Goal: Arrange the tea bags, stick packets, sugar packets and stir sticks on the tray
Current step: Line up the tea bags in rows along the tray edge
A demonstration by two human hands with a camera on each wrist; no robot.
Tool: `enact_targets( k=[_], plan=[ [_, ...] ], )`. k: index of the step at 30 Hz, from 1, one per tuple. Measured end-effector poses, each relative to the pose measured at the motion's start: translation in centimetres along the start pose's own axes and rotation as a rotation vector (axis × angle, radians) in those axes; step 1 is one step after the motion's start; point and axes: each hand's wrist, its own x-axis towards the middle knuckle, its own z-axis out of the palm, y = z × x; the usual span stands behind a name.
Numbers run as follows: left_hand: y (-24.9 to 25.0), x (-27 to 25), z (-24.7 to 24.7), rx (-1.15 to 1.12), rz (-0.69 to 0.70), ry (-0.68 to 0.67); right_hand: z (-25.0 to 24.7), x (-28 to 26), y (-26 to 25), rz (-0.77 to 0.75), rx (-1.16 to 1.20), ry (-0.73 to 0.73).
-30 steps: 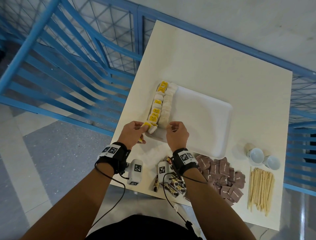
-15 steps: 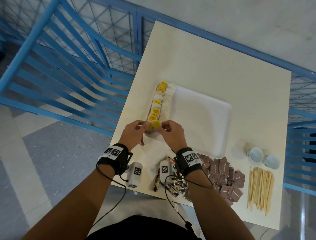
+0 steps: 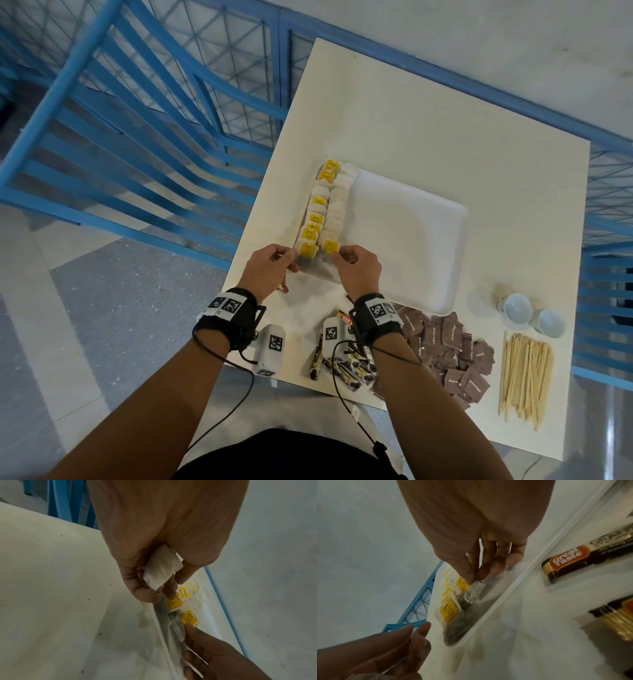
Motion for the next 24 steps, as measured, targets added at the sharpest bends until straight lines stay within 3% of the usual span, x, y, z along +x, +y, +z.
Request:
enact_targets(
  k=[11,24],
  plan=[
    [-0.1,0.0,0.0,0.003,-0.01,-0.004,0.0,-0.1,0.5,-0.049,-0.027,-0.101],
    [0.0,0.1,-0.2,0.018,-0.006,-0.006,0.9,0.1,0.1,0.051,-0.003,-0.001]
  ],
)
